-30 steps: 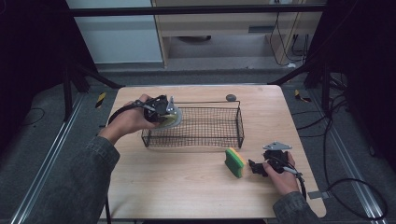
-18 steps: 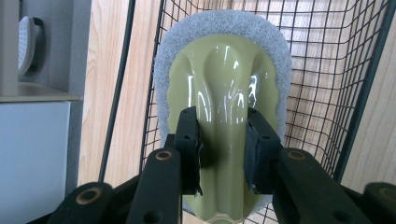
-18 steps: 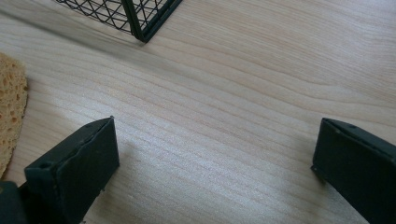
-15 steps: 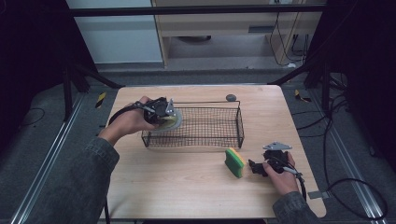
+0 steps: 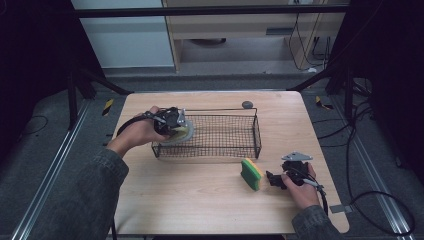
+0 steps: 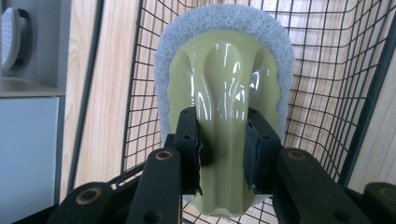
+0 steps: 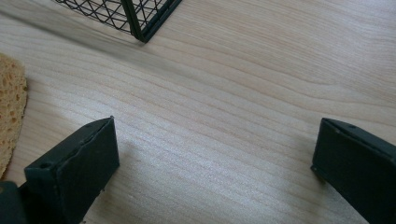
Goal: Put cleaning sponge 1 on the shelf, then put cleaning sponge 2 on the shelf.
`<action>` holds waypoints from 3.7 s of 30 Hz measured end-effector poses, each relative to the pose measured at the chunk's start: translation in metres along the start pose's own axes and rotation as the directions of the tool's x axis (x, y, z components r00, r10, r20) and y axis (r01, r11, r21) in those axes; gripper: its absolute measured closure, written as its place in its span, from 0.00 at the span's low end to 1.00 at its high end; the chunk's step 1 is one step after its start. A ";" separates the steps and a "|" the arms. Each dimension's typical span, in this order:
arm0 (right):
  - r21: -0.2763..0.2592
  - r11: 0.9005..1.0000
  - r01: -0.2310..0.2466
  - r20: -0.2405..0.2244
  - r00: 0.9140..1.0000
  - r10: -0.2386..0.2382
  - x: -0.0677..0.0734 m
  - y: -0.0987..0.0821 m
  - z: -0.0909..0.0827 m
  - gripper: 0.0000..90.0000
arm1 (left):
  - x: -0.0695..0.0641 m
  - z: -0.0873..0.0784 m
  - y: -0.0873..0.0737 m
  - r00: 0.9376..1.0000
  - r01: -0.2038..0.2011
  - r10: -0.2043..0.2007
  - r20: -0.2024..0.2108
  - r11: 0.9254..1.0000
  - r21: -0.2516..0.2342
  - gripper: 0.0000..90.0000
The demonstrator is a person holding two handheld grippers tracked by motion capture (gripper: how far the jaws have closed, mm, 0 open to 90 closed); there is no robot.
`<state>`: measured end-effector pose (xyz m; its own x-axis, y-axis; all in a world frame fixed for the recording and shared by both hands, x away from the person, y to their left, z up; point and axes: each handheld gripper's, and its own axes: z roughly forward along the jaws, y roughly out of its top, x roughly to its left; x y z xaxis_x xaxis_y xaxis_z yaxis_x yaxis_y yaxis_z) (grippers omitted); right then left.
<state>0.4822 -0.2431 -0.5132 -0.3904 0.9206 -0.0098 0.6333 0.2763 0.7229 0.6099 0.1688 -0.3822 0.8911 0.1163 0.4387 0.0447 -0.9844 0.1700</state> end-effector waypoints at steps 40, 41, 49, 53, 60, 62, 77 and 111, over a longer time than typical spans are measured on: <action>-0.001 1.000 -0.006 0.001 1.000 0.006 0.001 0.000 0.000 0.01 | -0.009 0.037 0.005 0.996 0.034 -0.037 0.087 0.999 0.033 0.77; 0.000 1.000 -0.003 0.003 1.000 0.003 0.000 0.000 0.000 0.01 | -0.009 0.037 0.005 0.995 0.039 -0.042 0.090 0.999 0.037 0.77; 0.001 1.000 -0.005 0.001 1.000 0.005 0.000 0.000 0.000 0.01 | -0.008 0.039 0.006 0.994 0.053 -0.056 0.093 0.998 0.033 0.77; 0.000 1.000 -0.003 0.003 1.000 0.003 0.000 0.000 0.000 0.01 | -0.008 0.037 0.006 0.994 0.056 -0.058 0.092 0.998 0.022 0.76; 0.000 1.000 -0.003 0.003 1.000 0.003 0.000 0.000 0.000 0.01 | -0.008 0.030 0.005 0.993 0.077 -0.075 0.088 0.997 -0.016 0.73; 0.000 1.000 -0.003 0.003 1.000 0.003 0.000 0.000 0.000 0.01 | -0.007 0.027 0.004 0.993 0.087 -0.084 0.077 0.996 -0.036 0.71; 0.000 1.000 -0.004 0.002 1.000 0.004 0.000 0.000 0.000 0.01 | -0.006 -0.002 0.004 0.979 0.187 -0.195 -0.052 0.973 -0.137 0.39; 0.001 0.998 -0.055 0.039 0.998 0.055 -0.004 0.001 -0.002 0.04 | -0.118 -0.013 -0.075 0.720 0.655 -0.694 0.015 0.673 -0.345 0.06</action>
<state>0.4831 -0.2472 -0.5116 -0.3287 0.9444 0.0036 0.6548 0.2252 0.7215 0.4953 0.2310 -0.4353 0.6175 0.7646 0.1849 0.4579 -0.5405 0.7058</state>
